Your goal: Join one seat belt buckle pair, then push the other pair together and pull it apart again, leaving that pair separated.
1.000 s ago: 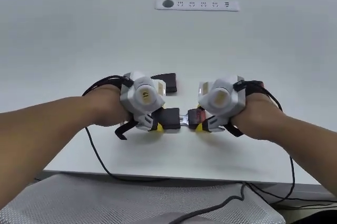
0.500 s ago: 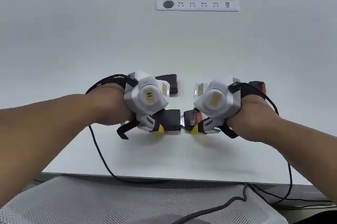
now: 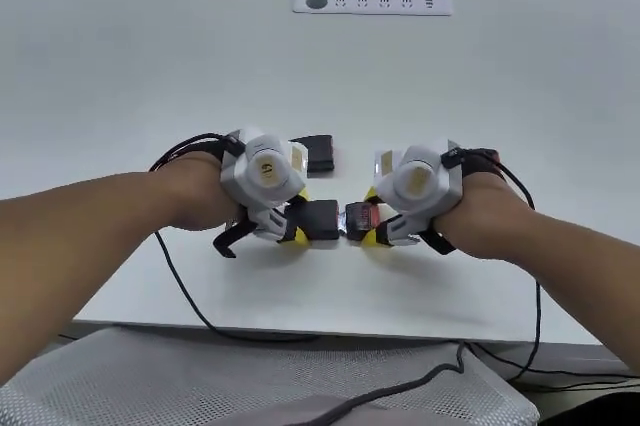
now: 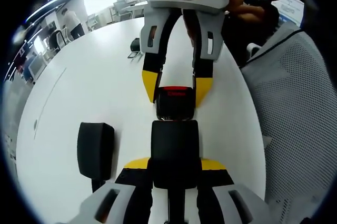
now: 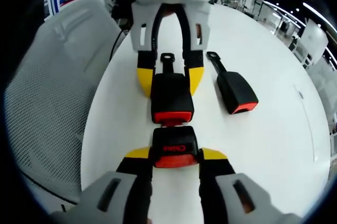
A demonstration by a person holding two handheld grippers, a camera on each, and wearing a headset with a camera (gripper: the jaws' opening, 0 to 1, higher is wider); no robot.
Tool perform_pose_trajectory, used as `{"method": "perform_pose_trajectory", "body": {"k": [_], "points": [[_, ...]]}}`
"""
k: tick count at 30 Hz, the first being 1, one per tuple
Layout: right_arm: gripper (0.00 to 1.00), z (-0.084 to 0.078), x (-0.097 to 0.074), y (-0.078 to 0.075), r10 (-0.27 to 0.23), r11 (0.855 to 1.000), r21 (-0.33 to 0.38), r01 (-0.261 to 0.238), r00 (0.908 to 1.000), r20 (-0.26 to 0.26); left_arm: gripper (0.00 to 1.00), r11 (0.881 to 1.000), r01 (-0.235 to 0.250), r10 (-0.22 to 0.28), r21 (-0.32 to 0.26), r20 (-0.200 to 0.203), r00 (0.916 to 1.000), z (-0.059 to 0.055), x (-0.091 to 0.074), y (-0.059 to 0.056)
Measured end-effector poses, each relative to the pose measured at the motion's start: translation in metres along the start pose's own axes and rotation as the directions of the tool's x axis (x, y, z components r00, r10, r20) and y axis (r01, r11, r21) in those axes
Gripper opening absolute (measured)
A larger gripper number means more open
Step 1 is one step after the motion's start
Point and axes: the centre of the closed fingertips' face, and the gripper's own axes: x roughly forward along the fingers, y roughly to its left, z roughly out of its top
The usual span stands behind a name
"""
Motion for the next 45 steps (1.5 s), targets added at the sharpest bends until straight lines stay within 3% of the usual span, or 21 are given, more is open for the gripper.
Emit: {"method": "perform_pose_trajectory", "body": {"k": [6,15,20,21,23,28,30,35,43,45], "points": [[0.34,0.001,0.0,-0.001,-0.001,1.0,0.009,0.002,0.9999,-0.012,0.33,1.0,0.0,0.0,0.009,-0.015,0.9999,0.0,0.002,0.002],[0.36,0.003,-0.001,-0.002,-0.022,1.0,-0.003,0.022,0.9998,0.001,0.34,1.0,-0.008,0.008,-0.013,0.001,1.0,-0.002,0.002,0.003],[0.38,0.006,-0.006,-0.002,-0.02,1.0,0.017,0.02,0.9997,0.013,0.34,0.997,-0.013,0.018,0.077,-0.064,0.9978,-0.01,-0.004,0.004],[0.38,0.007,-0.007,-0.002,-0.019,1.0,0.017,0.019,0.9997,0.013,0.35,0.997,-0.014,0.019,0.073,-0.067,0.9976,-0.011,-0.005,0.003],[0.37,0.008,-0.009,0.0,-0.01,1.0,0.0,0.01,0.9999,0.014,0.36,0.998,-0.018,0.024,0.068,-0.085,0.9961,-0.014,-0.01,0.006],[0.35,0.014,-0.024,-0.003,-0.006,1.0,0.006,0.006,0.9991,0.042,0.47,0.999,-0.049,0.05,0.016,-0.024,0.9985,-0.004,-0.034,0.021],[0.35,0.014,-0.029,-0.007,-0.012,1.0,0.014,0.011,0.9988,0.049,0.41,0.997,-0.08,0.08,0.019,-0.026,0.9964,-0.005,-0.038,0.033],[0.36,-0.001,-0.043,-0.021,-0.039,0.999,0.007,0.039,0.9988,0.03,0.41,0.993,-0.117,0.117,-0.012,-0.001,0.9932,0.004,-0.046,0.051],[0.37,-0.046,-0.067,-0.058,-0.116,0.991,0.07,0.116,0.9933,-0.007,0.45,0.989,-0.151,0.151,-0.009,-0.007,0.9886,0.013,-0.042,0.08],[0.37,-0.066,-0.074,-0.072,-0.134,0.988,0.074,0.136,0.9904,-0.035,0.45,0.989,-0.148,0.148,-0.003,-0.011,0.9889,0.012,-0.04,0.085]]}}
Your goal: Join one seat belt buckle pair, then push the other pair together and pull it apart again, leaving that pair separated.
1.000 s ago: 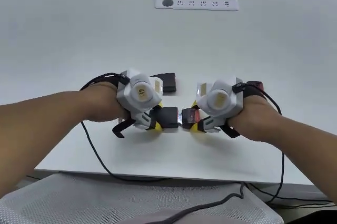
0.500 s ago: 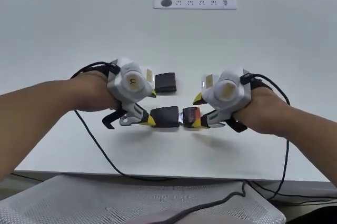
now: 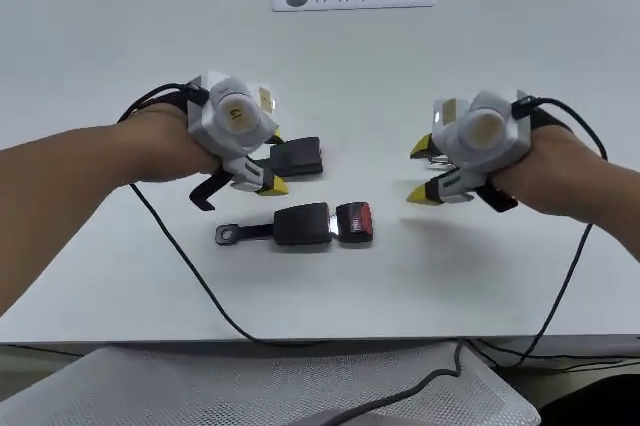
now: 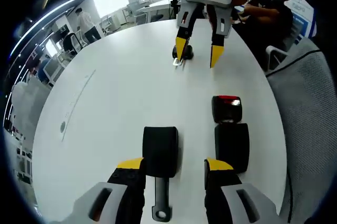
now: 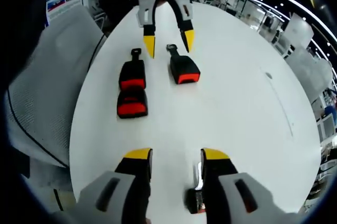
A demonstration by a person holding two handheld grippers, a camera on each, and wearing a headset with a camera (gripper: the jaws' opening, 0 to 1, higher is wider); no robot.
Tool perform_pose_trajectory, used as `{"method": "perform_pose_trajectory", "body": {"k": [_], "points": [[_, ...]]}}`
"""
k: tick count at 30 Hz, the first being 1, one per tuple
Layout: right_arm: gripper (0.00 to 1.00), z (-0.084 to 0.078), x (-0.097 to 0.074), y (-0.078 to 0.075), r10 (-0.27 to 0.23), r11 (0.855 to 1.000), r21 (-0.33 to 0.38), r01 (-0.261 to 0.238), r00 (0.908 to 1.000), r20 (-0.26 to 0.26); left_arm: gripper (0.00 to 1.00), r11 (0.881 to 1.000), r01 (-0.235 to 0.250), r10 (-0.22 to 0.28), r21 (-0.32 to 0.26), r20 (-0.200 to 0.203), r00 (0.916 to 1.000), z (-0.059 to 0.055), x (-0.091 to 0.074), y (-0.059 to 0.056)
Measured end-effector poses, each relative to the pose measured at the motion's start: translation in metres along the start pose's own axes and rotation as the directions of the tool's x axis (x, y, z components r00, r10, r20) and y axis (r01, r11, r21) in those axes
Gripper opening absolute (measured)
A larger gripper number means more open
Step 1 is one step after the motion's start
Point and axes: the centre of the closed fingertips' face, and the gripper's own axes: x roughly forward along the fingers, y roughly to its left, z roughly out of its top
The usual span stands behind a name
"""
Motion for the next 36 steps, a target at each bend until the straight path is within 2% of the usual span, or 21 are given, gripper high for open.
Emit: {"method": "perform_pose_trajectory", "body": {"k": [3,6,8,11,15,16,17,19,20,23,26,30,34,36], "points": [[0.38,-0.027,-0.005,-0.021,-0.019,0.999,0.03,0.02,0.9994,-0.03,0.45,1.0,-0.01,0.01,-0.011,-0.021,0.9997,-0.005,0.006,0.01],[0.39,-0.045,-0.008,-0.029,-0.019,0.999,0.05,0.022,0.9985,-0.051,0.47,1.0,-0.026,0.026,0.005,-0.025,0.9993,-0.008,0.012,0.018],[0.39,-0.052,-0.01,-0.033,-0.019,0.998,0.055,0.022,0.9983,-0.056,0.48,1.0,-0.022,0.022,0.005,-0.037,0.9991,-0.01,0.015,0.022],[0.39,-0.061,-0.011,-0.034,-0.004,0.998,0.064,0.008,0.9982,-0.061,0.46,1.0,0.011,-0.011,-0.008,-0.049,0.9987,-0.011,0.021,0.021],[0.39,-0.074,-0.006,-0.034,0.007,0.999,0.052,-0.002,0.9951,-0.098,0.45,0.999,0.042,-0.04,0.023,-0.082,0.9958,-0.014,0.031,0.02],[0.39,-0.075,-0.005,-0.033,0.013,0.999,0.043,-0.009,0.9946,-0.103,0.43,0.999,0.044,-0.041,0.027,-0.093,0.9948,-0.015,0.032,0.02],[0.39,-0.071,-0.006,-0.034,0.019,0.998,0.056,-0.015,0.9965,-0.081,0.41,0.998,0.055,-0.05,0.044,-0.111,0.9925,-0.017,0.034,0.019],[0.38,-0.071,-0.005,-0.035,0.018,0.999,0.044,-0.014,0.9962,-0.086,0.34,0.998,0.057,-0.054,0.033,-0.102,0.9933,-0.015,0.035,0.02],[0.38,-0.07,-0.005,-0.035,0.023,0.999,0.041,-0.02,0.9961,-0.085,0.34,0.997,0.073,-0.071,0.026,-0.098,0.9927,-0.014,0.035,0.018],[0.37,-0.07,-0.004,-0.036,0.046,0.998,0.045,-0.042,0.9952,-0.086,0.33,0.997,0.08,-0.078,0.023,-0.085,0.9934,-0.014,0.035,0.018],[0.36,-0.07,-0.003,-0.036,0.067,0.997,0.051,-0.063,0.9934,-0.093,0.32,0.994,0.098,-0.093,0.055,-0.086,0.9919,-0.014,0.035,0.016],[0.35,-0.071,-0.002,-0.035,0.084,0.995,0.057,-0.079,0.9914,-0.1,0.32,0.994,0.1,-0.097,0.037,-0.078,0.9922,-0.015,0.034,0.015],[0.35,-0.067,-0.001,-0.035,0.071,0.995,0.078,-0.062,0.9908,-0.115,0.32,0.995,0.098,-0.096,0.027,-0.083,0.9919,-0.015,0.034,0.014],[0.35,-0.062,0.001,-0.034,0.071,0.994,0.093,-0.062,0.9925,-0.099,0.32,0.995,0.1,-0.097,0.027,-0.088,0.9914,-0.015,0.034,0.014]]}}
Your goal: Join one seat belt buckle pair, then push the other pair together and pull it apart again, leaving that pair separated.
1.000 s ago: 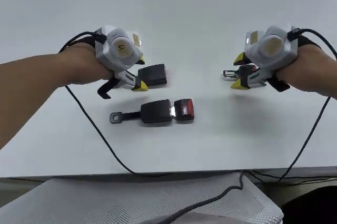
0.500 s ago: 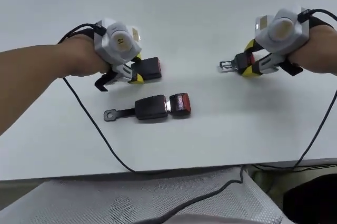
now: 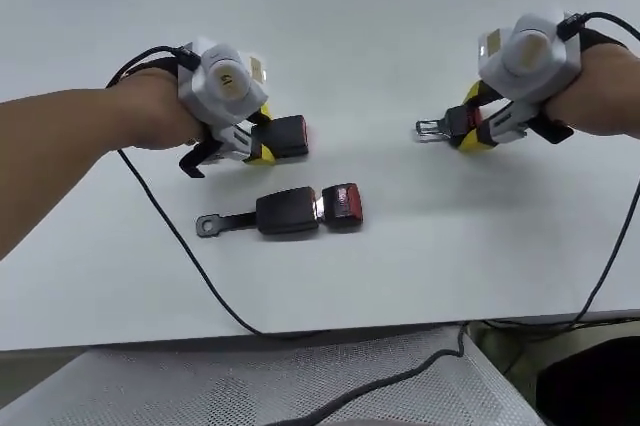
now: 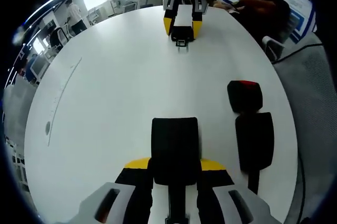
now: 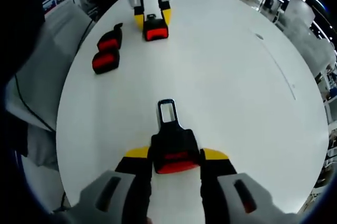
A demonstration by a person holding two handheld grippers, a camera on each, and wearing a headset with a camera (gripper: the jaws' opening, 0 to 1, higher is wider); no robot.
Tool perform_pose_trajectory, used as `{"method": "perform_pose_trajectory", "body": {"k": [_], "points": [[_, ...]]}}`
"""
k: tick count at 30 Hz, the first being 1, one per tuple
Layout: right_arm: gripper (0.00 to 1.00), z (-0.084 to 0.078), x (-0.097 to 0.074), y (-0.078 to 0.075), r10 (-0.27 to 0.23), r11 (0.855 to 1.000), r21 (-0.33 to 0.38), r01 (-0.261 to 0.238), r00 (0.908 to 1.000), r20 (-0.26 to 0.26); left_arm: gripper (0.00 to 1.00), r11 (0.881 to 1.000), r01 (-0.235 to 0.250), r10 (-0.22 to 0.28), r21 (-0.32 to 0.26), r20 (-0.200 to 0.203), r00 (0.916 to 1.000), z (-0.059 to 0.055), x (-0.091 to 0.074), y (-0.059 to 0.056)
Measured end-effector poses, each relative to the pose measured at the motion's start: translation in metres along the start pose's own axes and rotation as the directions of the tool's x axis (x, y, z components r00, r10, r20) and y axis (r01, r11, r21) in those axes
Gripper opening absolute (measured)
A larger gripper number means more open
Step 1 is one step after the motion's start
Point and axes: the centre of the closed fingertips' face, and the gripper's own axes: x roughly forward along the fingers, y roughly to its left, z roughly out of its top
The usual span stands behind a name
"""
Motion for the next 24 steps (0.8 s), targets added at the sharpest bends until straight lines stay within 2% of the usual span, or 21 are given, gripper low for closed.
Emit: {"method": "perform_pose_trajectory", "body": {"k": [3,9,15,21,24], "points": [[0.35,0.011,0.005,0.003,-0.006,1.0,-0.001,0.006,0.9999,0.009,0.32,1.0,0.001,-0.001,-0.001,-0.01,1.0,0.0,0.0,-0.001],[0.35,0.047,0.02,0.013,0.006,0.999,-0.033,-0.005,0.9996,0.027,0.32,1.0,0.006,-0.006,-0.013,-0.015,0.9999,-0.001,0.0,-0.001],[0.35,0.078,0.034,0.017,0.01,1.0,-0.03,-0.009,0.9984,0.056,0.32,1.0,0.009,-0.009,-0.008,-0.023,0.9997,0.0,-0.001,-0.003],[0.34,0.109,0.049,0.022,0.016,0.998,-0.058,-0.013,0.9983,0.056,0.32,1.0,0.009,-0.01,-0.01,-0.021,0.9997,0.0,-0.001,-0.003],[0.34,0.119,0.055,0.018,0.023,0.997,-0.07,-0.02,0.9989,0.041,0.32,1.0,0.01,-0.01,-0.009,-0.017,0.9998,0.0,-0.001,-0.003]]}}
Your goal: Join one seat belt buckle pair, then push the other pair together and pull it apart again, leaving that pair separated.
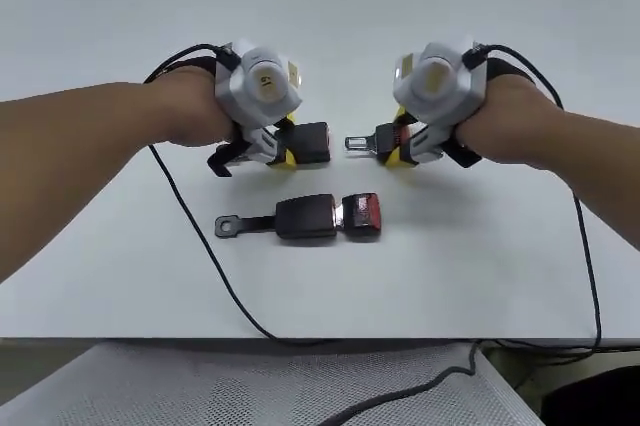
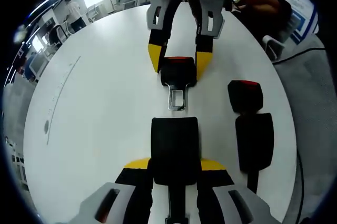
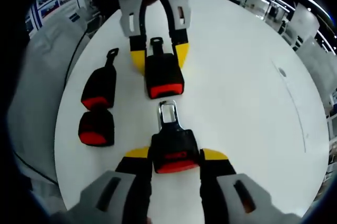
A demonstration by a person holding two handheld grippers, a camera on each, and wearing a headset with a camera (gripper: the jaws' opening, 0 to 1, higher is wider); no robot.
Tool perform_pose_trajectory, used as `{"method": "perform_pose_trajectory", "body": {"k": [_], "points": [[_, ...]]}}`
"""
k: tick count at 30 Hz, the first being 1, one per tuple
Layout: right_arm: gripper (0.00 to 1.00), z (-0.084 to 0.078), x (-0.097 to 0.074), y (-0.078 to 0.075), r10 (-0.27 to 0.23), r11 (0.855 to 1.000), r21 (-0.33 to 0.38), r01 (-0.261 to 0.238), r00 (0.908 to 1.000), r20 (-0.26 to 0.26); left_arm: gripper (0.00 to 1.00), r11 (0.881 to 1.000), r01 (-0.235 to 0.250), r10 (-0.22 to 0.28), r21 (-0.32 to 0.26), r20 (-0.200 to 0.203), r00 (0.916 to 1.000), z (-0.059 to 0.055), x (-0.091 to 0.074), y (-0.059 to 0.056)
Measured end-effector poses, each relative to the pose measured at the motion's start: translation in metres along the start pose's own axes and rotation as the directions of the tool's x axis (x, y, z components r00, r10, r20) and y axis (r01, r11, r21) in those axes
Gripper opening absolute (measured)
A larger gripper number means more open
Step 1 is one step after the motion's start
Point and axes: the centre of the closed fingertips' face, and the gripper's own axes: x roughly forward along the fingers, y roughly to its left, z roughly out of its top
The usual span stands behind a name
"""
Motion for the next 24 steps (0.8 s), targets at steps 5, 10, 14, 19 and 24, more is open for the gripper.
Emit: {"method": "perform_pose_trajectory", "body": {"k": [5,10,14,19,24], "points": [[0.34,0.007,0.006,-0.001,0.001,1.0,-0.027,-0.002,0.9996,-0.029,0.32,1.0,0.004,-0.004,0.0,-0.003,1.0,0.0,0.0,0.0],[0.34,0.006,0.004,0.001,-0.022,0.998,-0.053,0.021,0.9992,-0.034,0.32,1.0,0.008,-0.008,-0.004,-0.01,0.9999,0.0,0.001,0.001],[0.34,0.009,0.002,0.001,-0.023,0.999,-0.038,0.022,0.9996,-0.019,0.32,1.0,0.005,-0.005,-0.009,-0.002,1.0,0.0,0.001,0.001],[0.33,0.018,0.008,0.008,-0.007,0.998,-0.068,0.007,1.0,-0.001,0.32,1.0,0.006,-0.006,0.003,-0.001,1.0,0.002,0.002,-0.001],[0.33,0.019,0.007,0.007,-0.01,0.995,-0.095,0.01,1.0,0.0,0.32,1.0,0.011,-0.011,0.007,-0.001,0.9999,0.002,0.002,-0.001]]}}
